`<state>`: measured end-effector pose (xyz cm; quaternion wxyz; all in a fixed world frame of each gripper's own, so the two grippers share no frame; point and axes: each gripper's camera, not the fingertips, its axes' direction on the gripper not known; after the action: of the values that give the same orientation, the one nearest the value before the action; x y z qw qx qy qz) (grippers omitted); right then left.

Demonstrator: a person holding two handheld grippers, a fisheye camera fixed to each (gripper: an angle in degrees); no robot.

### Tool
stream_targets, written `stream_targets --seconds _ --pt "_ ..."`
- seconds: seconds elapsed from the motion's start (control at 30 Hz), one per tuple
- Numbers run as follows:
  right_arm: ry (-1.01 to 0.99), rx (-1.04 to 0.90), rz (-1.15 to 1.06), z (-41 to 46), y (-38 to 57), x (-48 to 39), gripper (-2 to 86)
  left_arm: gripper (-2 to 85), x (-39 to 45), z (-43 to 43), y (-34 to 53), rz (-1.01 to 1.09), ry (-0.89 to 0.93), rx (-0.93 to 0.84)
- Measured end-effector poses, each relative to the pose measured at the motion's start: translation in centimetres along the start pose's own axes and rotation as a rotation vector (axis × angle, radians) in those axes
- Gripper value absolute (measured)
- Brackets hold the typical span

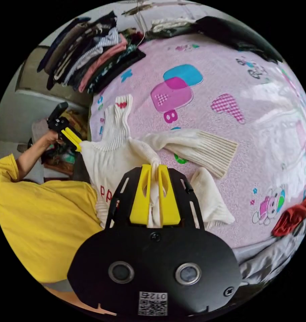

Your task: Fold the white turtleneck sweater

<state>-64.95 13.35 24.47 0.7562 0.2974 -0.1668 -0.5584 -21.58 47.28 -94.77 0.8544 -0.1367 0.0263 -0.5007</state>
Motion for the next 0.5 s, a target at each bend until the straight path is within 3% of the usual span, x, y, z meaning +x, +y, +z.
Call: stream_targets --seconds 0.2,0.4,0.5 --pt "0.240 0.317 0.097 -14.0 10.2 -5.1 2.8 1.0 10.1 -11.4 -3.0 0.150 -0.171 0.247" --pt "0.567 0.663 0.093 -29.1 20.2 -16.2 2.7 0.7 29.9 -24.3 -5.2 0.425 -0.477 0.496" --pt "0.720 0.879 0.069 -34.4 26.1 -24.0 2.5 0.7 41.7 -30.2 0.1 0.539 -0.607 0.740"
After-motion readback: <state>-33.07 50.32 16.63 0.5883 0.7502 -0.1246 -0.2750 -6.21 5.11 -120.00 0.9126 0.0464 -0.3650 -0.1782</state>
